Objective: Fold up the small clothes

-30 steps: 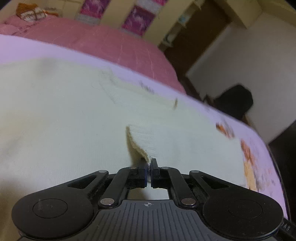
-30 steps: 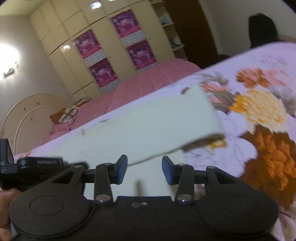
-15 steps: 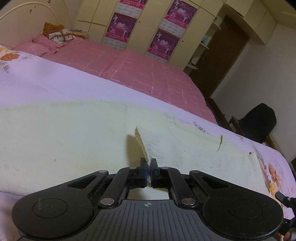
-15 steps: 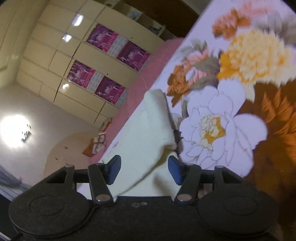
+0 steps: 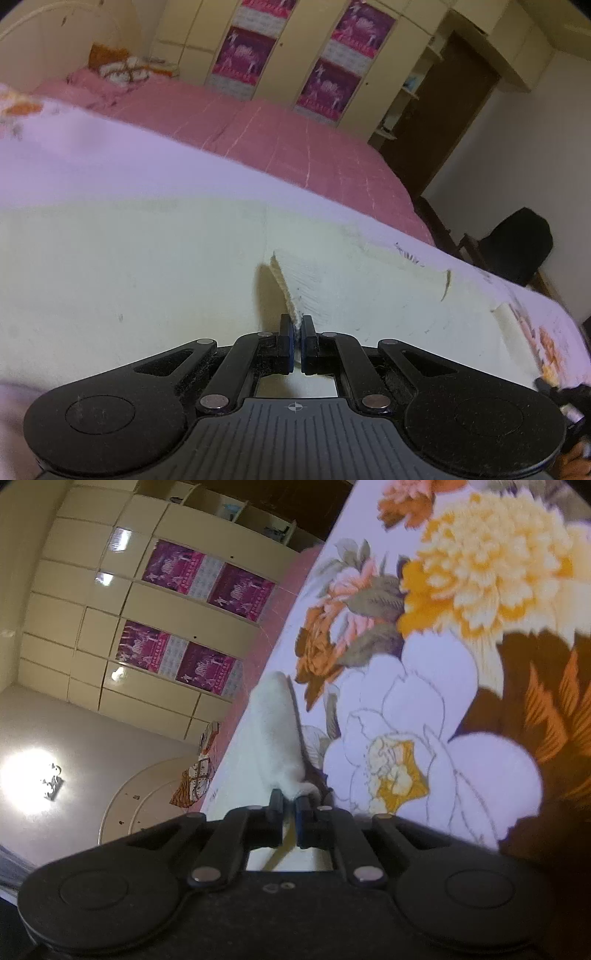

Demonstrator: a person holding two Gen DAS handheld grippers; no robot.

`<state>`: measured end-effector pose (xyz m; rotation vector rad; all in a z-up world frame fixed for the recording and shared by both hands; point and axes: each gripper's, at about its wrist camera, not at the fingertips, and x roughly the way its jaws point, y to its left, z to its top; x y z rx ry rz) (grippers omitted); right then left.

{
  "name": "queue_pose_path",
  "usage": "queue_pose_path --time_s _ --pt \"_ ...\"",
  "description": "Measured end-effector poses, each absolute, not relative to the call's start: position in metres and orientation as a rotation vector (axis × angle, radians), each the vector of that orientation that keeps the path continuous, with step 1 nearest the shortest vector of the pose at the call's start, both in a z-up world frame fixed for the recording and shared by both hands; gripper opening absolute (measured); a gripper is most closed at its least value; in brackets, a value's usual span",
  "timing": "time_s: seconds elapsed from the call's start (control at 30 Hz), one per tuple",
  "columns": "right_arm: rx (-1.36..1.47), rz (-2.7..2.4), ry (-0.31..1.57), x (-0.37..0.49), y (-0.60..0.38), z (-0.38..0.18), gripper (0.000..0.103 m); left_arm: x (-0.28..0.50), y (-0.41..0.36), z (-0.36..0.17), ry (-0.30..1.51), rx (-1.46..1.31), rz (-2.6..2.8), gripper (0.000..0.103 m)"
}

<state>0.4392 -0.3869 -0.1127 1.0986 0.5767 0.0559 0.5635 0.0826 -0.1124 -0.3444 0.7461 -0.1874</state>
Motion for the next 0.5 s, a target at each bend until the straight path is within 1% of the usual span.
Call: queue_pose_path --time_s 0.07,0.1,0.17,0.3,0.4,0.5 --pt "1.024 0.061 0.556 0.436 -0.383 -0.104 0.006 0.565 0.085 -0.119 0.776 -0.344 -0.176 0.003" --pt "0.987 0.055 0.574 0.437 -0.379 -0.103 0.006 0.565 0.088 -0.121 0.778 -0.363 -0.173 0.003" --pt "0.973 0.031 0.616 0.441 -0.378 -0.108 0.005 0.561 0.089 -0.118 0.758 -0.368 -0.178 0.003" --pt "0.968 0.047 0.582 0.433 -0.377 -0.102 0.005 0.555 0.095 -0.11 0.708 -0.376 -0.183 0.003" --pt "0.918 0.063 0.574 0.433 -0.37 -0.097 0.005 0.559 0.097 -0.119 0.755 -0.358 -0.153 0.003" --pt "0.908 0.051 0.626 0.436 -0.366 -0.106 0.005 0.557 0.106 -0.12 0.74 -0.386 -0.149 0.003"
